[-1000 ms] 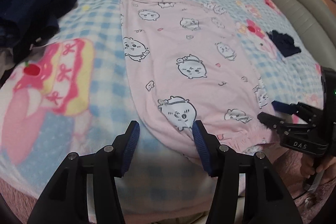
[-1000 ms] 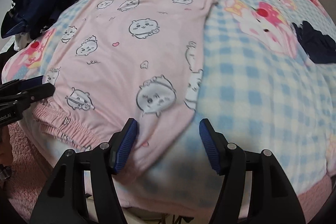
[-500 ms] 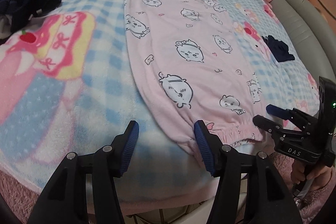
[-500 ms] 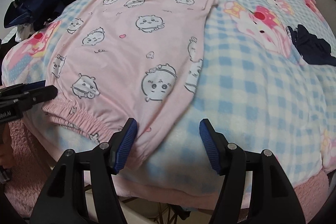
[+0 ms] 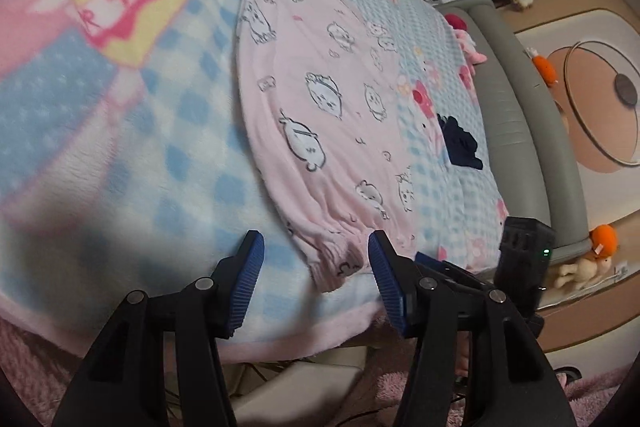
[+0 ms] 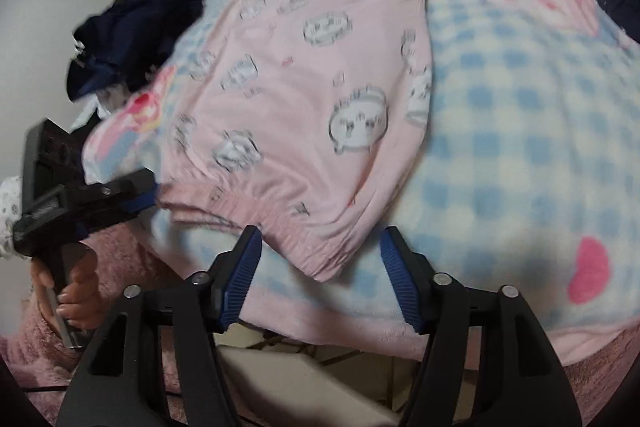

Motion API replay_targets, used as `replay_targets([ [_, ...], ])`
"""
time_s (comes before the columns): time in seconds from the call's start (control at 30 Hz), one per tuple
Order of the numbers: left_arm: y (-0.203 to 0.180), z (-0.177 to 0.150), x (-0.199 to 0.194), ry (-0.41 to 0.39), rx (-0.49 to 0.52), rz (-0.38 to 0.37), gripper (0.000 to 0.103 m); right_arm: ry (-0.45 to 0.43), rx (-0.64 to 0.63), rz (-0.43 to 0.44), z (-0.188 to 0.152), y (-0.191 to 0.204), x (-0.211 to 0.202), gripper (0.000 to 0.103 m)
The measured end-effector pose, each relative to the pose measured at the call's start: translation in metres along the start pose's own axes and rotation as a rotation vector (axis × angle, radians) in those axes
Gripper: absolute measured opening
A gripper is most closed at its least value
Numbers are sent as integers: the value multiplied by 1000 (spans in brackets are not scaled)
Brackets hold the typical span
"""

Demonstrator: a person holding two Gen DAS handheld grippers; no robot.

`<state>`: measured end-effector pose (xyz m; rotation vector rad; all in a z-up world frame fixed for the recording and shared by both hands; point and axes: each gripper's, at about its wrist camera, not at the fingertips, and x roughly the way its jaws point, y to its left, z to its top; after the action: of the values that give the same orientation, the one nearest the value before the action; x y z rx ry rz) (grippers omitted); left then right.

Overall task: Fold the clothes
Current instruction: 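Press both open grippers against the elastic cuff end of the pants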

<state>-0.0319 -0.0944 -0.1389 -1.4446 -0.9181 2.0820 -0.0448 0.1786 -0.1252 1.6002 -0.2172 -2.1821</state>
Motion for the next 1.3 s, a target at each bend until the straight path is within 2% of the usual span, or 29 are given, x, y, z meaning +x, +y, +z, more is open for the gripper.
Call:
replay_targets([
  [0.13,-8,3,14,32,5,-46,53,11,-16,-17,3,5,9,41],
  [0.2,-11,5,19,67,15,-89,52,6,-19,-38,5,5,10,41],
  [0.33,-5,5,26,65,-1,-45,52,8,-30,-69,6,7,16,44],
  [0.5,10,4,36,59,-72,-34,52,27,25,-24,9,-5,32,50],
  [0.57,9,5,41,68,-71,-17,54,33,33,1,10,-7,37,58],
  [0.6,7,5,44,76,-66,-15,59,32,34,15,10,-8,38,60],
  [0.63,6,5,46,84,-62,-22,63,30,36,34,9,-10,38,66],
  [0.7,0,5,50,108,-43,-45,82,25,30,78,7,-9,41,79],
  [0.73,-5,4,53,118,-22,-37,85,25,11,90,6,-6,43,91],
  [0.77,-11,3,56,127,5,-18,87,31,-18,89,5,0,45,99],
  [0.8,-15,2,57,128,24,-2,88,38,-51,76,4,8,48,102],
  [0.87,-21,0,57,118,52,24,88,55,-141,-18,3,27,54,103],
  [0.93,-17,-1,50,80,15,-2,87,32,-163,-48,0,37,49,101],
  [0.97,-12,-1,46,64,-10,-14,79,16,-142,-23,0,36,43,96],
  [1.0,-7,-1,41,54,-29,-21,66,6,-123,-5,0,33,38,93],
  [1.03,-2,-1,36,44,-48,-28,60,-3,-106,-1,1,29,32,84],
  [1.07,3,-1,33,39,-63,-39,51,-14,-81,-6,2,24,27,71],
  [1.1,7,-2,31,37,-75,-51,46,-25,-49,-17,2,17,21,65],
  [1.13,11,-2,29,36,-87,-63,46,-35,-15,-23,3,10,17,57],
  [1.3,4,-6,31,15,-80,-68,46,-49,89,26,12,-5,14,47],
])
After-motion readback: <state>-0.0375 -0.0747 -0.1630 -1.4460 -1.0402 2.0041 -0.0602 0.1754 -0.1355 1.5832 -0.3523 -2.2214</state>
